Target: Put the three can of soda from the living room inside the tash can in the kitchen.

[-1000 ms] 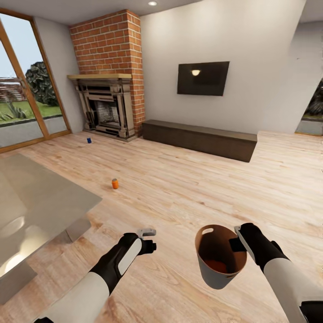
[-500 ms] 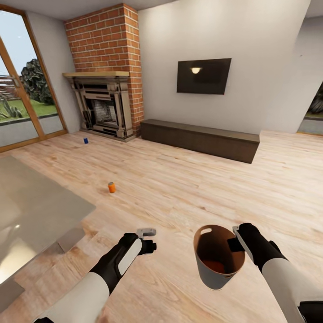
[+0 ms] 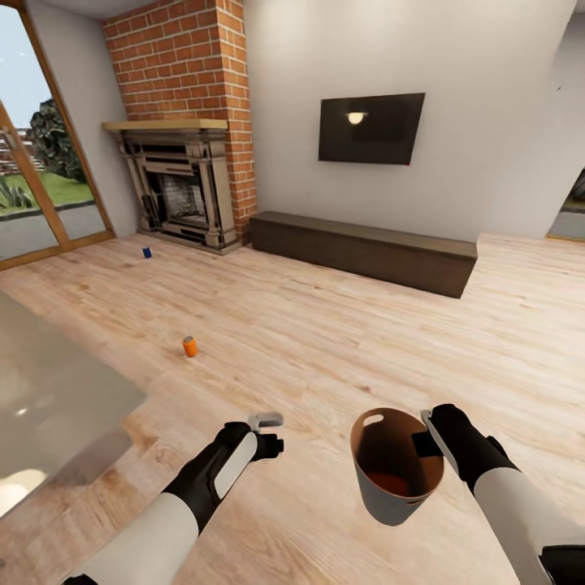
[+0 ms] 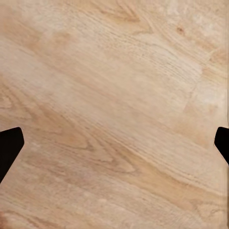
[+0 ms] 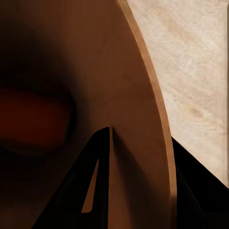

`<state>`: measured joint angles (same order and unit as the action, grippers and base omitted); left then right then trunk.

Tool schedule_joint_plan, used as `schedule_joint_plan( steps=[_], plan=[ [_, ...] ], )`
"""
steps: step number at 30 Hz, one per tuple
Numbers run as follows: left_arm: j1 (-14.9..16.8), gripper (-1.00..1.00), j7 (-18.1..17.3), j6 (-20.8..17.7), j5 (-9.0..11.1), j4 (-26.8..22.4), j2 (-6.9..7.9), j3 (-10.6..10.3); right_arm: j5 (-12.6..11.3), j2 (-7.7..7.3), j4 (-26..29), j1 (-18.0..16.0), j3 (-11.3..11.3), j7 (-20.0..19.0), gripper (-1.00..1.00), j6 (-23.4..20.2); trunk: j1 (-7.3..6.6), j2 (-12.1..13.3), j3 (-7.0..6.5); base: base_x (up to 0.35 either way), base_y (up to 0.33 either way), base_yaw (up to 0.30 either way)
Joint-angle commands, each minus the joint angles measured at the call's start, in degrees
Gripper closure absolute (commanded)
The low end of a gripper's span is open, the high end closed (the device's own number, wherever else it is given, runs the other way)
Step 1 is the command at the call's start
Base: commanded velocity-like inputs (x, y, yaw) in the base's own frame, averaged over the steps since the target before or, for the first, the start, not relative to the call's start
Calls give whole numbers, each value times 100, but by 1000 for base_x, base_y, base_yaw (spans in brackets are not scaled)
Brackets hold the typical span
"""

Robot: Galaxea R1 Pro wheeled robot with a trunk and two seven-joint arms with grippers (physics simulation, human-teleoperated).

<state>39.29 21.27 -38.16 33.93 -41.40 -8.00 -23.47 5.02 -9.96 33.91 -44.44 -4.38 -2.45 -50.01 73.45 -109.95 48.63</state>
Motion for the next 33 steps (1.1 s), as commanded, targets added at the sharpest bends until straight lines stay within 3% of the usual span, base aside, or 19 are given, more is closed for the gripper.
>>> schedule_joint_plan(
  steps=[1, 33],
  plan=[
    [0, -100, 0, 4, 0, 0, -2, 0, -55, 1, 2, -3, 2, -28, 100, 0, 0, 0, 9, 336, -171, 59],
    [5, -100, 0, 41, 0, 0, -9, 7, -41, 5, 2, -3, -29, -27, 100, 0, 0, 0, 298, 333, -177, 97]
  ],
)
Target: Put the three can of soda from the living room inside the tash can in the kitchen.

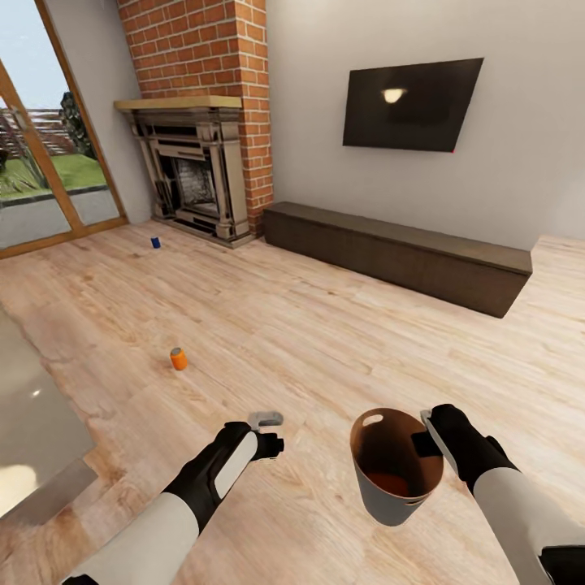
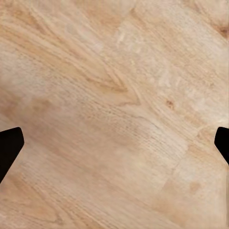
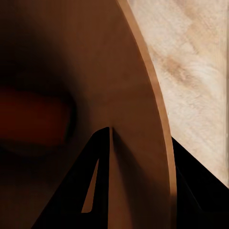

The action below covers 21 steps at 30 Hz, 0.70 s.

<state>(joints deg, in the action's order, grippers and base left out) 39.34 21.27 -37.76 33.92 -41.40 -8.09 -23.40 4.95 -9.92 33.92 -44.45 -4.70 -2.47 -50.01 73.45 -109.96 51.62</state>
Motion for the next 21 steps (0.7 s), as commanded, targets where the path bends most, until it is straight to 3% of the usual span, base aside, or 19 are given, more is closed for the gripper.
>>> schedule_joint_plan(
  steps=[1, 8, 21],
  plan=[
    [-2, -100, 0, 18, -3, 0, 0, -2, -32, 0, 1, -3, 3, -25, 100, 0, 0, 0, 3, 325, -182, 46],
    [-1, -100, 0, 46, -8, 0, -2, 1, -29, 13, 3, -3, 9, -25, 100, -9, 0, 0, -1, 325, -182, 108],
    [1, -100, 0, 52, -8, 0, -7, 2, -29, 20, 9, -3, 13, -25, 100, -17, 0, 0, -42, 324, -183, 244]
  ],
)
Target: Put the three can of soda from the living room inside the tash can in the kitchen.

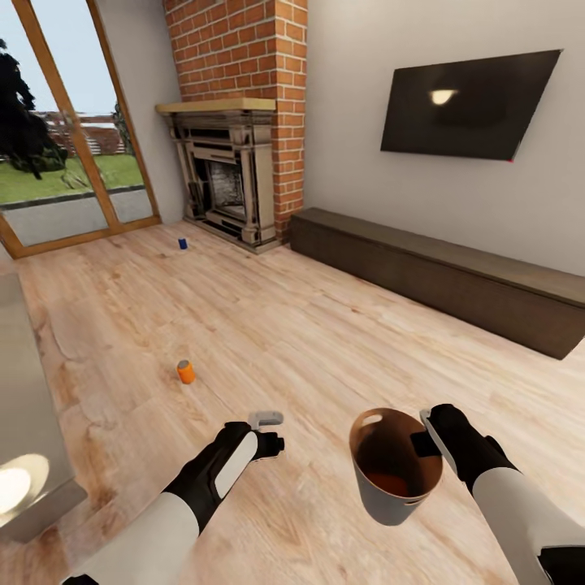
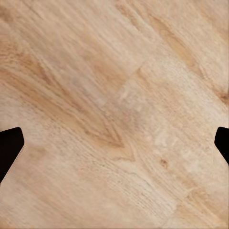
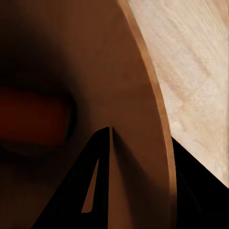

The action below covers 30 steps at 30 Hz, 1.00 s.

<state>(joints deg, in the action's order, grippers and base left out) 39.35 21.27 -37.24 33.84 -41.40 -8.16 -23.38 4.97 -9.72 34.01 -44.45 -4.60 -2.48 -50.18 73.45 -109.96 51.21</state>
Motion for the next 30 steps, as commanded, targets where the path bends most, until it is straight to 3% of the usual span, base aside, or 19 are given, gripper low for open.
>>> schedule_joint_plan(
  steps=[1, 30],
  plan=[
    [0, -100, 0, 1, 0, 0, 0, 0, -30, 0, 1, -2, 3, -24, 100, 0, 0, 0, -2, 324, -183, 155],
    [0, -100, 0, 6, 0, 4, 5, 0, -23, 15, 7, -2, 0, 19, 100, 0, 0, 0, -109, 324, -183, 169]
  ],
)
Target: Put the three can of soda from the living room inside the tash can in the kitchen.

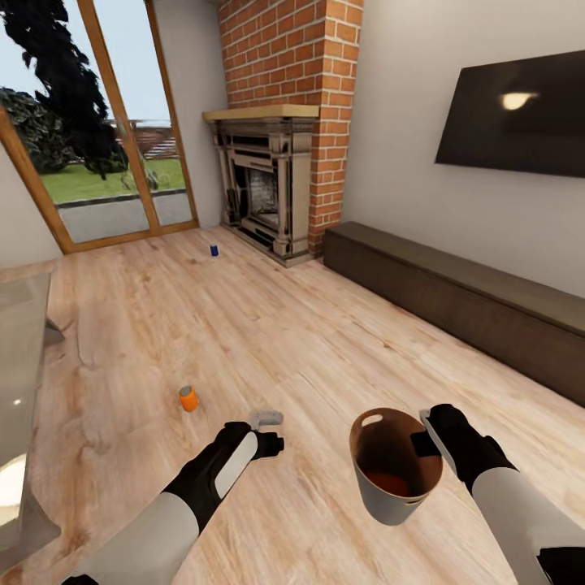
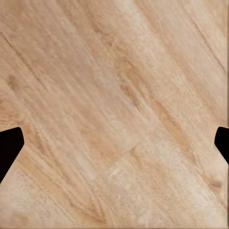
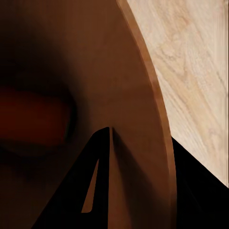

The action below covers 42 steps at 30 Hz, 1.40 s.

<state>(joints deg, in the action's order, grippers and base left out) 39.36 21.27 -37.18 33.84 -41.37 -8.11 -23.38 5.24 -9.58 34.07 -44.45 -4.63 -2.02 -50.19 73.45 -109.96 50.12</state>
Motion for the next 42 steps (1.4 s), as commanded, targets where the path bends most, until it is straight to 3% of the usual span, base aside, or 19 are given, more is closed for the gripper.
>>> schedule_joint_plan(
  steps=[1, 21, 42],
  plan=[
    [-1, -100, 0, 0, 0, 1, 0, 0, -50, 0, 3, -2, 4, -27, 100, 1, 0, 0, -2, 323, -183, 54],
    [-2, -100, -1, 0, 9, 6, 2, 0, -41, 7, 135, -2, -1, -13, 100, 0, 0, 0, -45, 323, -183, 107],
    [-3, -100, -3, 70, 9, 14, 2, 0, -32, 8, 150, -2, -2, 59, 100, 1, 0, 0, -45, 325, -146, 244]
  ],
)
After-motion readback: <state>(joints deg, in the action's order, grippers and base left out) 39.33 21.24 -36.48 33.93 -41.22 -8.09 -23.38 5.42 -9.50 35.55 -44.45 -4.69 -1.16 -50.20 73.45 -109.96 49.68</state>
